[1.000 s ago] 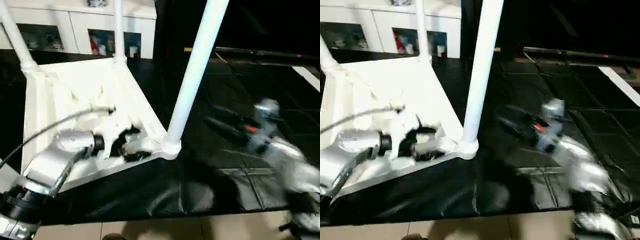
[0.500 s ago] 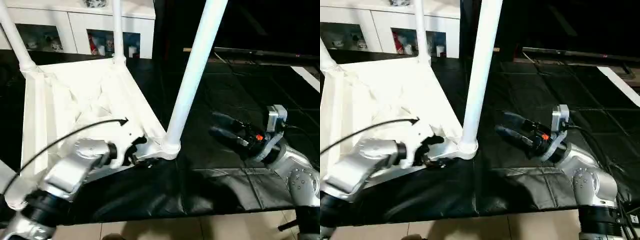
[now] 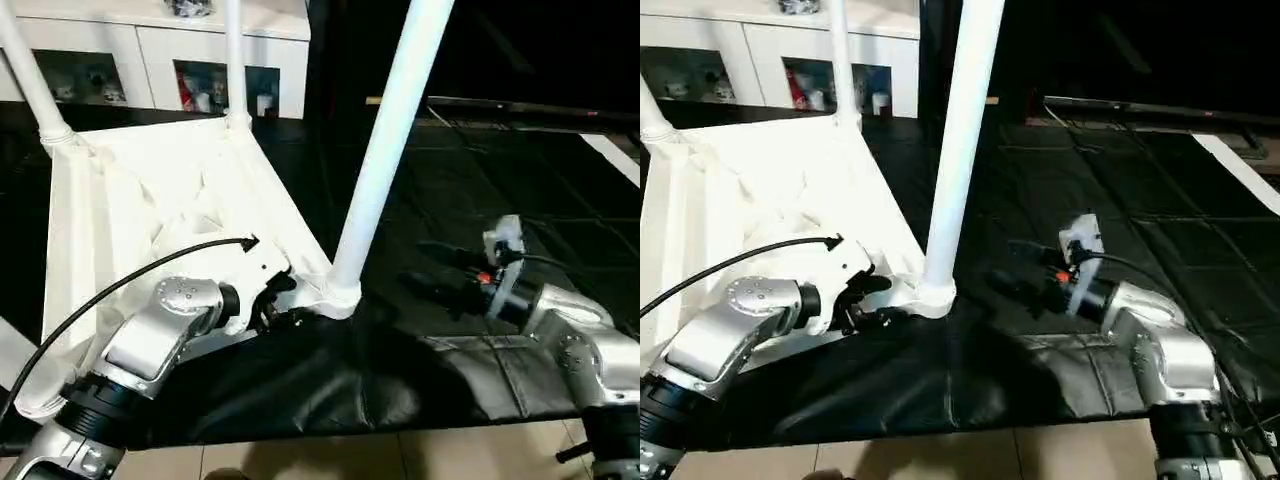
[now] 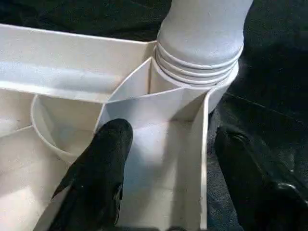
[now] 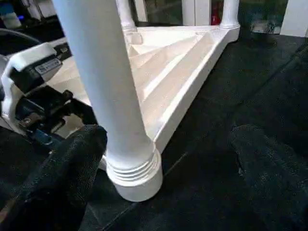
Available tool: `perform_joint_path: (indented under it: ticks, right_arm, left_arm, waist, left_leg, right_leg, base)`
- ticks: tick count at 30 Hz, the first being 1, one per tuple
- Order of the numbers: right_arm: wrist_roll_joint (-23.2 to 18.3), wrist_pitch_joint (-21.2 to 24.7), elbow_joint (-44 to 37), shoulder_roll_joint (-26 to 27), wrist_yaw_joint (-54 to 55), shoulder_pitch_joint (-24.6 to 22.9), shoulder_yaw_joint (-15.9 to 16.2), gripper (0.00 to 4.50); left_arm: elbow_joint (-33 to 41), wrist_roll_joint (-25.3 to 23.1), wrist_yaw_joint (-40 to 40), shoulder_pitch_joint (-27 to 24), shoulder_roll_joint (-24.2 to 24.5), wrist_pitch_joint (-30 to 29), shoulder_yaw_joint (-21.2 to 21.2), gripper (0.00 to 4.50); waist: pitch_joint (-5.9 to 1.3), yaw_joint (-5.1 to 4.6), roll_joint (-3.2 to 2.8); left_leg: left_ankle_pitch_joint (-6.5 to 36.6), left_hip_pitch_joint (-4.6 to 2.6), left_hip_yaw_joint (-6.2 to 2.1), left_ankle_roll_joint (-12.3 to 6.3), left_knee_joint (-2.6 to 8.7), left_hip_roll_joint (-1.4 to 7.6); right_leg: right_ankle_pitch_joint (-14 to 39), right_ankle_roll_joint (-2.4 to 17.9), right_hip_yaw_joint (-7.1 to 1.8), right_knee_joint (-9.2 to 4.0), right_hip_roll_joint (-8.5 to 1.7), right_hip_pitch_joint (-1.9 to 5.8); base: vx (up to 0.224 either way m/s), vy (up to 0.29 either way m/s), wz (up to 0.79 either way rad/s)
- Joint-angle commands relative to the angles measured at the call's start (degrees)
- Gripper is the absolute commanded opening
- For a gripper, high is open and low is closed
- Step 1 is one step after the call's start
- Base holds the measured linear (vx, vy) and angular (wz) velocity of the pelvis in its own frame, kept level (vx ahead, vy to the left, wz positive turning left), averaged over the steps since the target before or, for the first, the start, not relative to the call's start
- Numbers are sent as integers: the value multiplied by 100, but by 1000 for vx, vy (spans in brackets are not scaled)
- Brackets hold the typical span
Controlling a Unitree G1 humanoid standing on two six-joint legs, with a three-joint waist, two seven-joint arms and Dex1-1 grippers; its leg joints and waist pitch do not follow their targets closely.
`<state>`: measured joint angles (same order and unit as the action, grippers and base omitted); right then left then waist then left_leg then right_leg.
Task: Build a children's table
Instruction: Rotate leg to tighten
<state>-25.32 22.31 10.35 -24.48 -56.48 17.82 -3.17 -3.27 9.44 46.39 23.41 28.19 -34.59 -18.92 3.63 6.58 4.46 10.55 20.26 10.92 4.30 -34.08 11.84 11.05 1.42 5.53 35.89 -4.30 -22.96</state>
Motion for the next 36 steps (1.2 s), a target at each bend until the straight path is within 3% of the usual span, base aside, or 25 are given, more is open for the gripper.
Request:
perform_joint_path:
  ticks: [1,4,12,20,22,23,25,27,29,30,32,34,36]
  right_arm:
    - [92,-9,10,-142,-62,-8,70,450]
    - [286,-158,38,-228,-111,-11,237,450]
    - [524,-341,136,-331,-229,38,432,450]
    - [539,-360,141,-337,-233,40,445,450]
    - [778,-542,239,-422,-292,36,659,450]
    - [778,-542,239,-422,-292,36,659,450]
    - [961,-669,316,-476,-335,25,815,450]
    - [1077,-764,376,-496,-355,13,915,450]
    - [1088,-782,367,-478,-354,-22,927,450]
    - [1089,-783,366,-477,-354,-24,928,450]
    - [1098,-788,361,-472,-360,-35,925,450]
    - [1112,-820,370,-465,-351,-53,932,450]
    - [1116,-839,377,-460,-345,-58,939,450]
  left_arm:
    - [123,-20,142,15,137,-125,-134,278]
    - [239,-46,255,30,266,-319,-197,248]
    - [349,-111,254,92,295,-560,-215,183]
    - [347,-118,251,96,294,-566,-218,183]
    - [241,-171,258,153,253,-479,-262,151]
    - [241,-171,258,153,253,-479,-262,147]
    - [184,-196,283,193,232,-422,-289,132]
    - [156,-227,336,235,247,-413,-343,107]
    - [182,-213,459,261,288,-439,-402,101]
    - [185,-211,466,261,290,-440,-403,89]
    - [209,-199,507,262,297,-452,-409,63]
    - [230,-187,560,267,306,-454,-414,58]
    - [221,-192,581,273,312,-430,-423,42]
  waist:
    - [-396,26,-41]
    - [-384,16,-42]
    - [-352,16,-34]
    - [-372,17,-36]
    - [-368,17,-35]
    - [-369,17,-71]
    - [-369,19,-54]
    - [-373,23,-127]
    - [-378,22,-97]
    - [-383,35,-170]
    - [-382,17,-138]
    - [-379,22,-177]
    - [-381,20,-160]
  left_leg:
    - [868,-14,-107,-33,387,173]
    - [829,-6,-93,-61,386,168]
    - [1123,-30,-100,-1,396,168]
    - [1001,-25,-98,-43,387,167]
    - [1022,-23,-98,-37,388,167]
    - [1044,-31,-98,-11,388,167]
    - [1053,-21,-102,-11,388,162]
    - [1113,-33,-107,16,387,160]
    - [1094,-27,-108,2,388,162]
    - [1093,-37,-118,11,392,166]
    - [1115,-31,-112,-1,391,165]
    - [1164,-39,-113,2,389,163]
    - [1150,-31,-110,-17,386,158]
  right_leg:
    - [1374,729,-339,-474,-407,279]
    - [1244,825,-342,-459,-412,296]
    - [1949,650,-342,-547,-432,282]
    - [1635,741,-342,-507,-420,293]
    - [1692,727,-342,-514,-423,294]
    - [1701,719,-339,-526,-418,286]
    - [1702,713,-338,-522,-420,295]
    - [1684,734,-340,-528,-423,292]
    - [1574,775,-341,-513,-415,308]
    - [1506,805,-344,-500,-421,306]
    - [1348,883,-338,-492,-405,317]
    - [1398,901,-338,-498,-411,315]
    - [1454,881,-338,-507,-411,323]
  base:
    - [0,0,0]
    - [0,0,0]
    - [0,0,0]
    - [0,0,0]
    - [0,0,0]
    - [0,0,0]
    - [0,0,0]
    - [0,0,0]
    - [0,0,0]
    - [0,0,0]
    - [0,0,0]
    - [0,0,0]
    - [0,0,0]
